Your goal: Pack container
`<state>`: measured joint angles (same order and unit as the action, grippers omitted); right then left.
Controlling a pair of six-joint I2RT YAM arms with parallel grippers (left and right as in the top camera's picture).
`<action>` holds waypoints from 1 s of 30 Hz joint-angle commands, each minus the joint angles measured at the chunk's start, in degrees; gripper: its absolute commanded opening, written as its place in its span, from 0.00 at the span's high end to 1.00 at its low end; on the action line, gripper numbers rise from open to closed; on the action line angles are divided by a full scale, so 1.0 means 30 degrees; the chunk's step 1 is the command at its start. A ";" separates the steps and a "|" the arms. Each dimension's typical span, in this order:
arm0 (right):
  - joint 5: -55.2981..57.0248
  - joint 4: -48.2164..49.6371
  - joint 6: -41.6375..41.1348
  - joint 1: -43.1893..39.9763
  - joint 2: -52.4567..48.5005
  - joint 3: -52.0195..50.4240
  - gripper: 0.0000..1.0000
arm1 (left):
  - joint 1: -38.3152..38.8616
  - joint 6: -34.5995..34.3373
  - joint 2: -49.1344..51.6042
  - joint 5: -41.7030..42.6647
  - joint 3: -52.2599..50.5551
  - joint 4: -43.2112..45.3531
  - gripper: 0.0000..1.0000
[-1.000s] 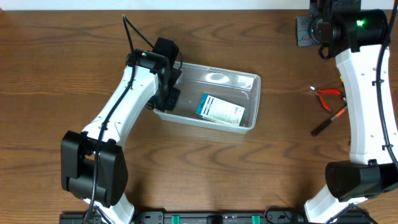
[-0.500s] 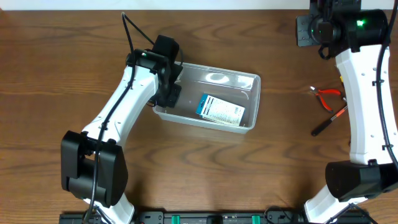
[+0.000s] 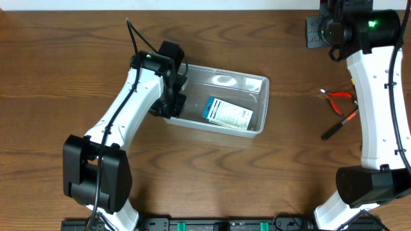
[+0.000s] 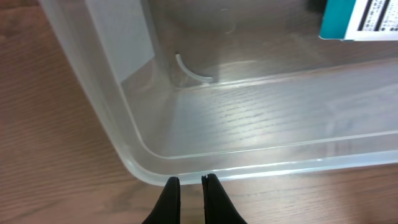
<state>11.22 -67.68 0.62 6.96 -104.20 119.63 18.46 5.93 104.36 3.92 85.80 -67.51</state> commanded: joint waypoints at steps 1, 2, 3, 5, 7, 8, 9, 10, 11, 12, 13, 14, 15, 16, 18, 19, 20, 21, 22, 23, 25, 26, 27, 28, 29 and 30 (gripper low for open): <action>0.0131 0.0007 -0.0044 -0.0117 0.0168 0.0248 0.97 | 0.0007 -0.0219 0.0095 0.0539 -0.0175 0.0095 0.94; 0.0131 0.0007 -0.0044 -0.0117 0.0168 0.0248 0.97 | 0.0007 -0.0211 0.0095 0.0532 -0.0175 0.0277 0.94; 0.0131 0.0000 -0.0044 -0.0117 0.0168 0.0248 0.97 | 0.0007 -0.0204 0.0095 0.0525 -0.0175 0.0510 0.94; 0.0131 0.0022 -0.0044 -0.0117 0.0168 0.0248 0.97 | 0.0007 -0.0189 0.0095 0.0517 -0.0175 0.1151 0.94; 0.0131 0.0029 -0.0044 -0.0117 0.0168 0.0248 0.97 | 0.0007 -0.0189 0.0095 0.0517 -0.0175 0.1632 0.94; 0.0131 0.0029 -0.0044 -0.0117 0.0175 0.0248 0.97 | 0.0007 -0.0189 0.0117 0.0517 -0.0175 0.1821 0.94; 0.0131 0.0015 -0.0044 -0.0117 0.0197 0.0248 0.97 | 0.0007 -0.0182 0.0175 0.0517 -0.0175 0.1945 0.94; 0.0131 0.0000 -0.0044 -0.0117 0.0204 0.0248 0.97 | 0.0007 -0.0175 0.0291 0.0517 -0.0175 0.1974 0.94; 0.0131 -0.0007 -0.0044 -0.0117 0.0255 0.0248 0.97 | 0.0000 -0.0182 0.0444 0.0525 -0.0175 0.1953 0.94; 0.0138 0.0000 -0.0036 -0.0117 0.0277 0.0248 0.97 | 0.0007 -0.0182 0.0641 0.0525 -0.0175 0.1872 0.94; 0.0131 0.0000 0.0029 -0.0117 0.0321 0.0248 0.97 | 0.0007 -0.0189 0.0787 0.0532 -0.0175 0.1770 0.94; 0.0138 -0.0007 0.0109 -0.0117 0.0379 0.0248 0.97 | 0.0007 -0.0204 0.1020 0.0532 -0.0175 0.1596 0.94; 0.0204 -0.0007 0.0109 -0.0117 0.0423 0.0248 0.97 | 0.0007 -0.0204 0.1188 0.0532 -0.0175 0.1464 0.94; 0.0204 0.0000 0.0109 -0.0124 0.0510 0.0248 0.97 | 0.0000 -0.0204 0.1282 0.0525 -0.0175 0.1348 0.94; 0.0211 0.0007 0.0109 -0.0168 0.0648 0.0248 0.97 | 0.0000 -0.0211 0.1333 0.0517 -0.0175 0.1144 0.94; 0.0219 0.0007 0.0117 -0.0197 0.0699 0.0248 0.97 | 0.0000 -0.0211 0.1326 0.0517 -0.0175 0.0882 0.94; 0.0248 0.0007 0.0189 -0.0211 0.0772 0.0248 0.97 | 0.0000 -0.0211 0.1304 0.0517 -0.0175 0.0510 0.94; 0.0291 -0.0007 0.0262 -0.0226 0.0780 0.0248 0.97 | 0.0000 -0.0219 0.1304 0.0517 -0.0175 0.0036 0.94; 0.0335 -0.0007 0.0248 -0.0233 0.0845 0.0248 0.97 | 0.0000 -0.0386 0.1304 0.0525 -0.0175 -0.0546 0.94; 0.0335 -0.0007 0.0255 -0.0262 0.0852 0.0248 0.96 | 0.0000 -0.0743 0.1304 0.0525 -0.0175 -0.0925 0.94; 0.0335 -0.0007 0.0248 -0.0262 0.0882 0.0248 0.96 | 0.0000 -0.1406 0.1290 0.0525 -0.0175 -0.1384 0.94; 0.0328 -0.0007 0.0248 -0.0262 0.0874 0.0248 0.96 | 0.0007 -0.1450 0.1290 0.0532 -0.0175 -0.1515 0.94; 0.0335 -0.0007 0.0248 -0.0262 0.0882 0.0248 0.96 | 0.0044 -0.1450 0.1290 0.0532 -0.0175 -0.1588 0.94; 0.0328 -0.0007 0.0248 -0.0262 0.0882 0.0248 0.96 | 0.0095 -0.1450 0.1290 0.0532 -0.0175 -0.1632 0.94; 0.0328 0.0007 0.0248 -0.0262 0.0882 0.0248 0.96 | 0.0138 -0.1457 0.1290 0.0539 -0.0175 -0.1698 0.94; 0.0328 0.0007 0.0248 -0.0262 0.0882 0.0248 0.96 | 0.0226 -0.1457 0.1290 0.0546 -0.0175 -0.1800 0.94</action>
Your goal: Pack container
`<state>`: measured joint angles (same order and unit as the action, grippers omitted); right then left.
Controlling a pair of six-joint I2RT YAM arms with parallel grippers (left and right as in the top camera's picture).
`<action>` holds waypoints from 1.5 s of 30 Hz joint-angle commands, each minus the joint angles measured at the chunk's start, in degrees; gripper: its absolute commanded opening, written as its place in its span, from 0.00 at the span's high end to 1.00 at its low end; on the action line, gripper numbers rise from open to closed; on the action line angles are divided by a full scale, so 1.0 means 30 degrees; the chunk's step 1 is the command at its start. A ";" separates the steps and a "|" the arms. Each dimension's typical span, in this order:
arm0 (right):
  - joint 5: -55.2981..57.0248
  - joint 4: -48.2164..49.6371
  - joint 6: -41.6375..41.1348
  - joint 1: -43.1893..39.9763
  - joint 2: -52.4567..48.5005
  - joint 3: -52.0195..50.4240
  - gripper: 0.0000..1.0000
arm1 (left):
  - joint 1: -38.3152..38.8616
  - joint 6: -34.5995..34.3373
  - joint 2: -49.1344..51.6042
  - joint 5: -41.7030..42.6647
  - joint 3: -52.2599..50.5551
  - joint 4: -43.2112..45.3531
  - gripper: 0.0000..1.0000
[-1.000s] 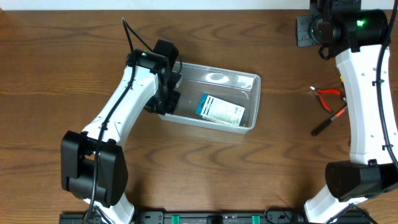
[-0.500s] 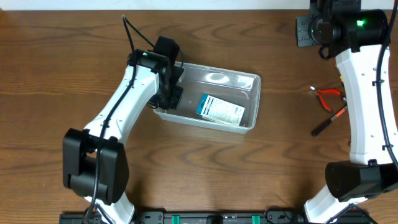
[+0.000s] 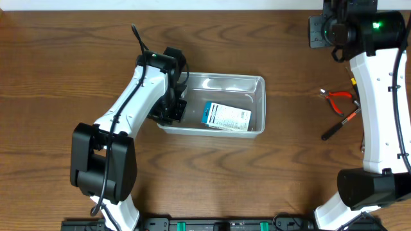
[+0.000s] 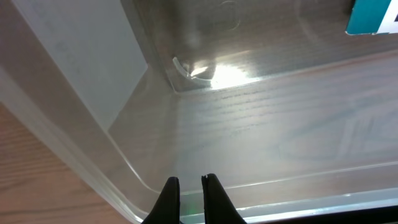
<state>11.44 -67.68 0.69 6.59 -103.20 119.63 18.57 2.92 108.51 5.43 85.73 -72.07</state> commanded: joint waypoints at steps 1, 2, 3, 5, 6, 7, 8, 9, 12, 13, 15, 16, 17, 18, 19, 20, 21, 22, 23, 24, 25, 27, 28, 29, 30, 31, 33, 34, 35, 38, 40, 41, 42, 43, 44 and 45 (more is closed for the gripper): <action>0.0255 0.0015 0.0219 -0.0138 0.0546 0.0248 0.96 | 0.0299 -0.0452 -0.0095 0.0044 -0.0153 -0.0350 0.94; 0.0262 0.0000 0.0226 -0.0138 0.0546 0.0248 0.96 | 0.0430 -0.0444 -0.0095 0.0044 -0.0153 -0.0408 0.94; 0.0262 -0.0007 0.0226 -0.0146 0.0546 0.0248 0.96 | 0.0590 -0.0444 -0.0095 0.0044 -0.0153 -0.0415 0.94; 0.0255 -0.0044 0.0219 -0.0175 0.0539 0.0248 0.96 | 0.0925 -0.0437 -0.0095 0.0044 -0.0153 -0.0408 0.94; 0.0255 -0.0066 0.0219 -0.0182 0.0546 0.0248 0.96 | 0.1122 -0.0437 -0.0095 0.0044 -0.0153 -0.0408 0.94; 0.0255 -0.0087 0.0219 -0.0197 0.0546 0.0248 0.96 | 0.1319 -0.0430 -0.0095 0.0036 -0.0153 -0.0408 0.94; 0.0255 -0.0087 0.0219 -0.0197 0.0546 0.0248 0.96 | 0.1530 -0.0430 -0.0095 0.0036 -0.0153 -0.0415 0.94; 0.0255 -0.0087 0.0219 -0.0211 0.0546 0.0248 0.96 | 0.1705 -0.0430 -0.0095 0.0029 -0.0153 -0.0415 0.94; 0.0255 -0.0109 0.0219 -0.0211 0.0546 0.0248 0.94 | 0.2091 -0.0423 -0.0095 -0.0226 -0.0146 -0.0386 0.94; 0.0248 -0.0175 0.0219 -0.0211 0.0546 0.0248 0.92 | 0.2127 -0.0423 -0.0095 -0.0656 -0.0146 -0.0328 0.94; -0.0430 -0.0474 0.0226 -0.0182 0.0546 0.0248 0.64 | 0.2106 -0.0437 -0.0124 -0.1938 -0.0073 -0.0240 0.94; -0.0787 -0.0532 0.0255 -0.0138 0.0546 0.0248 0.56 | 0.1996 -0.0532 -0.0131 -0.2630 0.0102 -0.0175 0.94; -0.0991 -0.0517 0.0474 -0.0131 0.0546 0.0248 0.54 | 0.1902 -0.0758 -0.0131 -0.3038 0.0328 -0.0168 0.94; -0.1035 -0.0488 0.0576 -0.0138 0.0539 0.0248 0.54 | 0.1734 -0.1202 -0.0131 -0.3534 0.0765 -0.0160 0.94; -0.1035 -0.0408 0.0495 -0.0146 0.0546 0.0248 0.55 | 0.1610 -0.1413 -0.0138 -0.3730 0.1093 -0.0109 0.94; -0.1035 -0.0321 0.0117 -0.0189 0.0546 0.0248 0.55 | 0.1443 -0.1435 -0.0182 -0.3774 0.1581 -0.0102 0.90; -0.0860 -0.0226 -0.0597 -0.0240 0.0546 0.0248 0.55 | 0.1231 -0.1435 -0.0219 -0.3861 0.2200 -0.0102 0.86; -0.0583 -0.0175 -0.1399 -0.0357 0.0546 0.0248 0.54 | 0.1056 -0.1435 -0.0270 -0.4131 0.2783 -0.0124 0.78; -0.0197 -0.0175 -0.2229 -0.0481 0.0546 0.0248 0.41 | 0.0867 -0.1435 -0.0328 -0.4575 0.3417 -0.0233 0.55; 0.0233 -0.0262 -0.3024 -0.0699 0.0546 0.0248 0.34 | 0.0670 -0.1443 -0.0401 -0.5166 0.4131 -0.0401 0.30; 0.0736 -0.0503 -0.3949 -0.1027 0.0546 0.0248 0.28 | 0.0474 -0.1443 -0.0510 -0.5741 0.4845 -0.0583 0.15; 0.0984 -0.1362 -0.5683 -0.1909 0.0546 0.0248 0.14 | -0.0036 -0.1457 -0.0889 -0.6419 0.6346 -0.1027 0.00; 0.0816 -0.1967 -0.6594 -0.2433 0.0546 0.0248 0.06 | -0.0328 -0.1617 -0.1129 -0.6419 0.6943 -0.1217 0.02; 0.0124 -0.3053 -0.7861 -0.3322 0.0539 0.0233 0.01 | -0.0816 -0.2069 -0.1588 -0.6419 0.7643 -0.1428 0.02; -0.0240 -0.3461 -0.8269 -0.3665 0.0539 0.0211 0.01 | -0.0991 -0.2208 -0.1770 -0.6411 0.7825 -0.1494 0.02; -0.0984 -0.4291 -0.8998 -0.4386 0.0532 0.0146 0.01 | -0.1355 -0.2499 -0.2186 -0.6411 0.8058 -0.1552 0.02; -0.1756 -0.5523 -1.0222 -0.5552 0.0532 -0.0080 0.01 | -0.2178 -0.3024 -0.3198 -0.6404 0.8109 -0.1537 0.02; -0.1902 -0.6033 -1.0877 -0.6149 0.0532 -0.0291 0.01 | -0.2572 -0.3257 -0.3650 -0.6397 0.8109 -0.1581 0.02; -0.1894 -0.6273 -1.1358 -0.6550 0.0532 -0.0539 0.01 | -0.2965 -0.3563 -0.4051 -0.6397 0.8109 -0.1668 0.02; -0.1902 -0.5974 -1.1883 -0.7424 0.0525 -0.2106 0.01 | -0.4044 -0.3934 -0.5027 -0.6207 0.8109 -0.1843 0.02; -0.1894 -0.5289 -1.1861 -0.7628 0.0503 -0.3468 0.01 | -0.4546 -0.3934 -0.5370 -0.5960 0.8109 -0.1894 0.02; -0.1894 -0.4765 -1.1788 -0.7730 0.0503 -0.4408 0.01 | -0.4743 -0.3934 -0.5479 -0.5960 0.8109 -0.1923 0.02; -0.1894 -0.4095 -1.1562 -0.7803 0.0495 -0.5413 0.01 | -0.4852 -0.3934 -0.5493 -0.5960 0.8109 -0.1967 0.02; -0.1909 -0.3366 -1.1089 -0.7876 0.0495 -0.6302 0.01 | -0.4925 -0.3934 -0.5486 -0.5960 0.8109 -0.2040 0.02; -0.2004 -0.2412 -1.0207 -0.7985 0.0474 -0.7278 0.01 | -0.4940 -0.3934 -0.5457 -0.5960 0.8087 -0.2113 0.02; -0.2098 -0.1741 -0.9515 -0.8087 0.0459 -0.7927 0.01 | -0.4932 -0.3942 -0.5442 -0.5960 0.8051 -0.2149 0.02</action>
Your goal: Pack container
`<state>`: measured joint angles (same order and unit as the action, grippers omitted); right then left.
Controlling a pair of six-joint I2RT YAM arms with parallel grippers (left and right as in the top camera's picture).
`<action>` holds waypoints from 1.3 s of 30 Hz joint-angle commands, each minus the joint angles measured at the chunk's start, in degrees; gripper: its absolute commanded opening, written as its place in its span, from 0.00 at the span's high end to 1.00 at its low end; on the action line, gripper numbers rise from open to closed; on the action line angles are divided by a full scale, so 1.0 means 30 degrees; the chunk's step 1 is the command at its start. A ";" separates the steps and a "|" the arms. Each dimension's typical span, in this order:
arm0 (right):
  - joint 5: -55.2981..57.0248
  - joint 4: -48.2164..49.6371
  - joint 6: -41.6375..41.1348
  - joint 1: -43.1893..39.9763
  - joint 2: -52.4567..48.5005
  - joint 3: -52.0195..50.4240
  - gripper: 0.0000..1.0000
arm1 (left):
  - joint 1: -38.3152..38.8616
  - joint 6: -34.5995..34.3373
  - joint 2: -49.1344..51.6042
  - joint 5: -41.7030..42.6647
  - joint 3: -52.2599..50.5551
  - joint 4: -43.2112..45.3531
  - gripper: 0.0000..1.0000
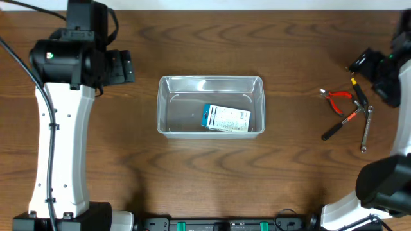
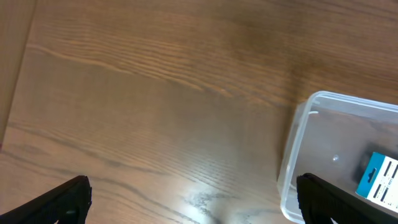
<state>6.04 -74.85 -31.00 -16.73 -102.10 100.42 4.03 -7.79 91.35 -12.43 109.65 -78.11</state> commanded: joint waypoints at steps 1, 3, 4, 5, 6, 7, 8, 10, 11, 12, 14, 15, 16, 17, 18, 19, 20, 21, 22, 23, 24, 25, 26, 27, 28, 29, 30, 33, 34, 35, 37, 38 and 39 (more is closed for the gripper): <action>-0.0430 0.1537 0.1836 -0.0466 0.0036 -0.2331 0.01 | -0.0087 -0.0372 0.0306 0.0000 0.0007 -0.0189 0.02; -0.1035 0.2943 0.3432 -0.0736 -0.0073 -0.3526 0.01 | -0.0087 -0.0364 0.0357 -0.0007 -0.0080 -0.0321 0.02; -0.1202 0.3417 0.3818 -0.0874 -0.0109 -0.3963 0.01 | -0.0087 -0.0364 0.0379 -0.0007 -0.0131 -0.0379 0.02; -0.1166 0.3759 0.3767 -0.0969 -0.0189 -0.4342 0.01 | -0.0087 -0.0364 0.0379 0.0000 -0.0197 -0.0393 0.02; -0.1158 0.4087 0.3483 -0.1129 -0.0255 -0.4677 0.01 | -0.0087 -0.0364 0.0379 -0.0007 -0.0248 -0.0401 0.02; -0.1158 0.4401 0.2987 -0.1231 -0.0357 -0.4969 0.01 | -0.0087 -0.0364 0.0379 0.0000 -0.0255 -0.0430 0.02; -0.1166 0.4714 0.2361 -0.1341 -0.0415 -0.5231 0.01 | -0.0087 -0.0372 0.0379 -0.0007 -0.0262 -0.0452 0.02; -0.1166 0.5246 0.1472 -0.1428 -0.0568 -0.5588 0.02 | -0.0087 -0.0372 0.0379 0.0000 -0.0262 -0.0466 0.02; -0.1151 0.5501 0.0940 -0.1450 -0.0707 -0.5748 0.02 | -0.0087 -0.0364 0.0379 -0.0007 -0.0262 -0.0466 0.02; -0.1158 0.5705 0.0532 -0.1450 -0.0838 -0.5880 0.02 | -0.0087 -0.0364 0.0379 0.0000 -0.0262 -0.0466 0.02; -0.1115 0.5952 -0.0328 -0.1443 -0.1122 -0.6091 0.03 | -0.0087 -0.0364 0.0379 -0.0007 -0.0262 -0.0488 0.02; -0.1078 0.6113 -0.0750 -0.1435 -0.1282 -0.6229 0.03 | -0.0087 -0.0372 0.0379 0.0000 -0.0262 -0.0525 0.02; -0.1071 0.6266 -0.1013 -0.1428 -0.1406 -0.6375 0.03 | -0.0087 -0.0372 0.0379 0.0000 -0.0262 -0.0561 0.02; -0.1056 0.6419 -0.1253 -0.1392 -0.1537 -0.6528 0.04 | -0.0087 -0.0372 0.0379 -0.0007 -0.0262 -0.0605 0.02; -0.1005 0.6506 -0.1545 -0.1406 -0.1690 -0.6637 0.05 | -0.0087 -0.0372 0.0379 0.0000 -0.0262 -0.0656 0.02; -0.0809 0.6564 -0.1785 -0.1457 -0.1887 -0.6688 0.05 | -0.0087 -0.0364 0.0379 -0.0007 -0.0262 -0.0685 0.02; -0.0605 0.6615 -0.1923 -0.1545 -0.2040 -0.6688 0.05 | -0.0087 -0.0372 0.0379 0.0000 -0.0262 -0.0729 0.02; -0.0357 0.6710 -0.1953 -0.1596 -0.2229 -0.6688 0.05 | -0.0087 -0.0372 0.0379 -0.0007 -0.0262 -0.0750 0.02; -0.0153 0.6827 -0.1953 -0.1668 -0.2375 -0.6688 0.04 | -0.0087 -0.0372 0.0379 0.0000 -0.0262 -0.0765 0.02; 0.0073 0.6921 -0.1945 -0.1668 -0.2528 -0.6688 0.05 | -0.0087 -0.0372 0.0379 -0.0007 -0.0262 -0.0780 0.02; 0.0240 0.7067 -0.1945 -0.1690 -0.2630 -0.6688 0.04 | -0.0087 -0.0372 0.0379 -0.0007 -0.0262 -0.0787 0.02; 0.0393 0.7162 -0.1945 -0.1690 -0.2739 -0.6688 0.04 | -0.0087 -0.0372 0.0379 0.0000 -0.0262 -0.0787 0.02; 0.0430 0.7293 -0.1945 -0.1712 -0.2776 -0.6688 0.05 | -0.0087 -0.0372 0.0379 -0.0007 -0.0262 -0.0787 0.02; 0.0495 0.7417 -0.1953 -0.1712 -0.2871 -0.6688 0.05 | -0.0087 -0.0372 0.0379 -0.0007 -0.0262 -0.0794 0.02; 0.0495 0.7512 -0.1996 -0.1727 -0.2885 -0.6688 0.05 | -0.0087 -0.0372 0.0379 0.0000 -0.0262 -0.0794 0.02; 0.0561 0.7614 -0.2164 -0.1719 -0.2958 -0.6696 0.05 | -0.0087 -0.0372 0.0379 -0.0007 -0.0262 -0.0801 0.02; 0.0561 0.7701 -0.2244 -0.1741 -0.2973 -0.6696 0.05 | -0.0087 -0.0372 0.0379 -0.0007 -0.0262 -0.0809 0.02; 0.0568 0.7963 -0.2244 -0.1807 -0.3096 -0.6696 0.05 | -0.0087 -0.0372 0.0379 0.0000 -0.0262 -0.0809 0.02; 0.0568 0.8036 -0.2244 -0.1807 -0.3191 -0.6696 0.06 | -0.0087 -0.0379 0.0379 -0.0007 -0.0262 -0.0809 0.02; 0.0576 0.8058 -0.2259 -0.1807 -0.3249 -0.6696 0.06 | -0.0087 -0.0379 0.0379 0.0000 -0.0262 -0.0809 0.02; 0.0772 0.8109 -0.2441 -0.1814 -0.3512 -0.6696 0.06 | -0.0087 -0.0379 0.0379 0.0000 -0.0262 -0.0809 0.02; 0.0940 0.8102 -0.2543 -0.1807 -0.3679 -0.6696 0.06 | -0.0087 -0.0379 0.0379 0.0000 -0.0262 -0.0809 0.02; 0.0940 0.8109 -0.2579 -0.1807 -0.3847 -0.6696 0.06 | -0.0087 -0.0379 0.0379 -0.0007 -0.0262 -0.0801 0.02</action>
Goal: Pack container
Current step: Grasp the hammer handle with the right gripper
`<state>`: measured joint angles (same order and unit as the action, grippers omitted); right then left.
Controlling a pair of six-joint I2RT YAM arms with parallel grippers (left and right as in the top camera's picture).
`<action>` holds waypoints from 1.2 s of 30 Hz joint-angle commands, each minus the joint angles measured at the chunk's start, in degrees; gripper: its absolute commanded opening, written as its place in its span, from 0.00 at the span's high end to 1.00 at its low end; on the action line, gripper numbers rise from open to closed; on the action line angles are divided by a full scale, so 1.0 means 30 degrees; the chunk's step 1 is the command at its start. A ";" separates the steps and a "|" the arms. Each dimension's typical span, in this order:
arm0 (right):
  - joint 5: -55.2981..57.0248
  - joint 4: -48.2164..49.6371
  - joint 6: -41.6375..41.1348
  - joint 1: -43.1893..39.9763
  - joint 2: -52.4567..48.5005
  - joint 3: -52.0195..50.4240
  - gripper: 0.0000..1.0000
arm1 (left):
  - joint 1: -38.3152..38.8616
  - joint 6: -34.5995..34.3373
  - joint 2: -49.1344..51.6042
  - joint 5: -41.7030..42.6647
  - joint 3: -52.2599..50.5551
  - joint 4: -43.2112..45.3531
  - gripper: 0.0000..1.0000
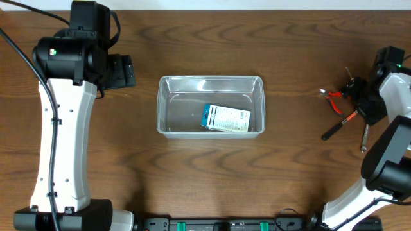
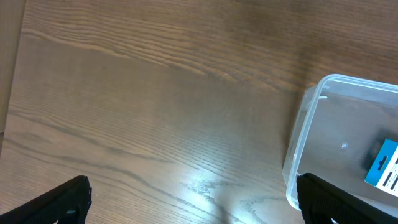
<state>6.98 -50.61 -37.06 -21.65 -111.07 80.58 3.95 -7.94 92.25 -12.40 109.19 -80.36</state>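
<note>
A clear plastic container [image 1: 180,109] sits square at the table's middle, with a teal-and-white packet [image 1: 226,118] lying flat inside. In the left wrist view the container's [image 2: 297,155] left end and the packet [image 2: 387,163] show at the right edge. My left gripper [image 1: 121,70] hangs high over bare wood left of the container. It [image 2: 199,202] is wide open, one black fingertip [image 2: 62,202] in each lower corner, nothing between them. My right gripper [image 1: 361,99] is down at the loose tools on the far right. Its jaws are too small to read.
By the right gripper lie red-handled pliers [image 1: 339,97], a black-and-red screwdriver [image 1: 339,126] and a thin wrench [image 1: 365,136]. Bare wooden table [image 1: 212,179] surrounds the container. The table's left edge [image 2: 9,93] shows in the left wrist view.
My right gripper has moved from the far right edge above the tools to right over the pliers and screwdriver. The left arm has barely shifted and stays open. Container and packet are unmoved.
At first my left gripper was shut and pressed against the left end of a skewed container. A second later the container lay nearly straight. Then the left arm stood raised at the upper left, open, with the container square. The right arm came from the back corner to the tools.
</note>
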 commanded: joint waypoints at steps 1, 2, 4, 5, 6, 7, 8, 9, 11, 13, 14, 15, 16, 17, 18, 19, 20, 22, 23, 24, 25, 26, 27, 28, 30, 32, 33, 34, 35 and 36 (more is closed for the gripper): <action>0.0670 0.0051 -0.0561 -0.0168 -0.1078 -0.0080 0.06 | -0.0058 -0.0328 0.0080 -0.0007 -0.0109 -0.0051 0.02; 0.0692 0.0080 -0.0568 -0.0175 -0.1224 -0.0080 0.06 | -0.0058 -0.0328 0.0080 -0.0007 -0.0109 -0.0051 0.02; 0.0794 0.0175 -0.0590 -0.0189 -0.1603 -0.0080 0.06 | -0.0058 -0.0328 0.0080 -0.0015 -0.0109 -0.0051 0.02; 0.0882 0.0233 -0.0663 -0.0182 -0.1778 -0.0080 0.06 | -0.0058 -0.0328 0.0080 -0.0015 -0.0109 -0.0058 0.02; 0.0882 0.0306 -0.0699 -0.0189 -0.1923 -0.0080 0.06 | -0.0058 -0.0328 0.0080 -0.0015 -0.0109 -0.0051 0.02; 0.0882 0.0386 -0.0707 -0.0189 -0.2091 -0.0080 0.06 | -0.0058 -0.0328 0.0080 -0.0015 -0.0109 -0.0051 0.02; 0.0882 0.0437 -0.0707 -0.0189 -0.2171 -0.0080 0.06 | -0.0058 -0.0328 0.0080 -0.0015 -0.0109 -0.0058 0.02; 0.0882 0.0546 -0.0699 -0.0189 -0.2317 -0.0080 0.06 | -0.0058 -0.0328 0.0080 -0.0015 -0.0109 -0.0051 0.02; 0.0889 0.0670 -0.0699 -0.0189 -0.2455 -0.0080 0.05 | -0.0058 -0.0328 0.0080 -0.0007 -0.0109 -0.0058 0.02; 0.0896 0.0852 -0.0699 -0.0189 -0.2565 -0.0080 0.06 | -0.0058 -0.0328 0.0080 -0.0007 -0.0109 -0.0051 0.02; 0.0903 0.0954 -0.0692 -0.0189 -0.2623 -0.0080 0.06 | -0.0058 -0.0335 0.0080 -0.0007 -0.0109 -0.0051 0.02; 0.0911 0.1049 -0.0699 -0.0189 -0.2718 -0.0080 0.06 | -0.0058 -0.0335 0.0080 -0.0007 -0.0109 -0.0051 0.02; 0.0903 0.1137 -0.0699 -0.0189 -0.2820 -0.0080 0.06 | -0.0058 -0.0342 0.0080 -0.0007 -0.0109 -0.0051 0.02; 0.0882 0.1319 -0.0692 -0.0189 -0.2987 -0.0080 0.06 | -0.0058 -0.0401 0.0080 -0.0015 -0.0109 -0.0051 0.02; 0.0889 0.1384 -0.0692 -0.0189 -0.3133 -0.0080 0.05 | -0.0058 -0.0423 0.0080 -0.0007 -0.0109 -0.0051 0.02; 0.0889 0.1377 -0.0641 -0.0189 -0.3388 -0.0080 0.06 | -0.0058 -0.0466 0.0080 -0.0015 -0.0109 -0.0058 0.02; 0.0882 0.1362 -0.0619 -0.0189 -0.3599 -0.0080 0.07 | -0.0058 -0.0466 0.0080 -0.0015 -0.0109 -0.0058 0.02; 0.0801 0.1195 -0.0619 -0.0182 -0.3898 -0.0080 0.16 | -0.0058 -0.0466 0.0080 -0.0015 -0.0109 -0.0058 0.02; 0.0641 0.1129 -0.0612 -0.0189 -0.3971 -0.0080 0.23 | -0.0058 -0.0474 0.0080 -0.0015 -0.0109 -0.0058 0.02; 0.0583 0.1078 -0.0612 -0.0189 -0.4065 -0.0087 0.30 | -0.0058 -0.0466 0.0080 -0.0015 -0.0109 -0.0058 0.02; 0.0503 0.1049 -0.0612 -0.0182 -0.4095 -0.0087 0.37 | -0.0058 -0.0466 0.0080 -0.0015 -0.0109 -0.0058 0.02; 0.0452 0.1020 -0.0619 -0.0182 -0.4095 -0.0087 0.44 | -0.0058 -0.0466 0.0080 -0.0015 -0.0109 -0.0051 0.02; 0.0430 0.1020 -0.0619 -0.0189 -0.4095 -0.0087 0.51 | -0.0058 -0.0466 0.0080 -0.0015 -0.0109 -0.0058 0.02; 0.0430 0.1020 -0.0619 -0.0182 -0.4095 -0.0087 0.54 | -0.0058 -0.0474 0.0080 -0.0015 -0.0109 -0.0058 0.02; 0.0430 0.0998 -0.0619 -0.0182 -0.4095 -0.0080 0.58 | -0.0058 -0.0466 0.0080 -0.0015 -0.0109 -0.0058 0.02; 0.0430 0.0918 -0.0619 -0.0168 -0.4095 -0.0087 0.64 | -0.0058 -0.0466 0.0080 -0.0007 -0.0109 -0.0058 0.02; 0.0386 0.0867 -0.0619 -0.0168 -0.4095 -0.0087 0.68 | -0.0058 -0.0466 0.0080 -0.0015 -0.0109 -0.0058 0.02; 0.0372 0.0823 -0.0619 -0.0168 -0.4095 -0.0080 0.71 | -0.0058 -0.0466 0.0080 -0.0015 -0.0109 -0.0066 0.02; 0.0379 0.0765 -0.0619 -0.0168 -0.4095 -0.0087 0.74 | -0.0058 -0.0466 0.0080 -0.0015 -0.0109 -0.0066 0.02; 0.0379 0.0699 -0.0612 -0.0168 -0.4095 -0.0080 0.76 | -0.0058 -0.0466 0.0080 -0.0015 -0.0109 -0.0066 0.02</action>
<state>7.49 -47.53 -38.87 -21.65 -119.63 81.76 3.95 -8.84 92.25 -12.40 109.21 -80.38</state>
